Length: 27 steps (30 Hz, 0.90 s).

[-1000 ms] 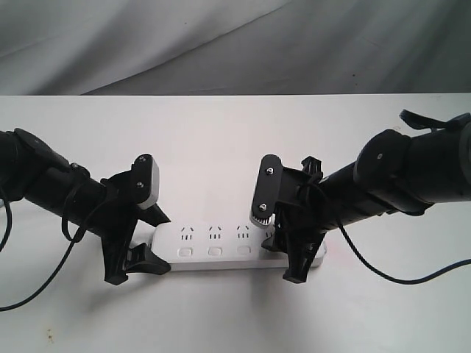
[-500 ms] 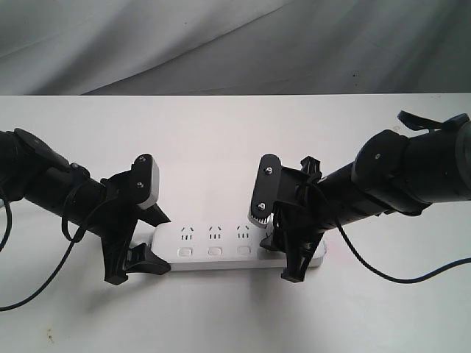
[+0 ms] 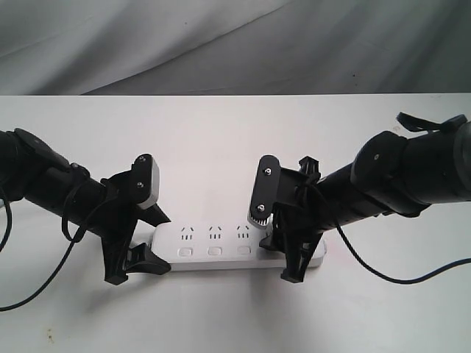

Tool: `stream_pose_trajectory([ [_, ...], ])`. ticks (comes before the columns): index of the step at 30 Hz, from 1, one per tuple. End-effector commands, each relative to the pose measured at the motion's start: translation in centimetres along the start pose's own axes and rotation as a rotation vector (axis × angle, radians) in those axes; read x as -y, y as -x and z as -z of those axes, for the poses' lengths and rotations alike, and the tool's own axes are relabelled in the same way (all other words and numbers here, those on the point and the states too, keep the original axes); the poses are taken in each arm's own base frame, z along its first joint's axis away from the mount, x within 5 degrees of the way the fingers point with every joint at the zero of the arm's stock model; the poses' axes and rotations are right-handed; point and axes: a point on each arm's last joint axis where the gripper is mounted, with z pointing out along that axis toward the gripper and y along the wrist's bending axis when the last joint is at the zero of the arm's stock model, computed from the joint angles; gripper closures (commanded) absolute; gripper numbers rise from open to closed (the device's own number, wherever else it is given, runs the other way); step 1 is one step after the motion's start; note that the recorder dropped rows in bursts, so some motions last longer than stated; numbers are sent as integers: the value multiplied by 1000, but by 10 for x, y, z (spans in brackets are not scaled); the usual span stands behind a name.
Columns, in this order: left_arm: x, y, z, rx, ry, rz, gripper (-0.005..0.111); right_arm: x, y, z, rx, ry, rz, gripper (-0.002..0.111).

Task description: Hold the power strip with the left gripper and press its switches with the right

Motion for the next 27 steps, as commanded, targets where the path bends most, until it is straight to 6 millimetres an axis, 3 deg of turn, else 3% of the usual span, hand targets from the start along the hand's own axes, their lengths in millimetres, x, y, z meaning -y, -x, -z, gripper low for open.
stream_pose_trajectory([
  [1, 1, -1, 0, 2, -7, -4, 39, -12, -18, -11, -60, 49, 48, 54],
  [11, 1, -1, 0, 2, -7, -6, 39, -9, -14, -6, -44, 29, 41, 54],
  [20, 1, -1, 0, 2, -7, -4, 39, 2, 7, 37, 44, -94, 91, 54],
  [27, 1, -1, 0, 2, -7, -7, 39, 6, 12, 51, 72, -138, 90, 54],
])
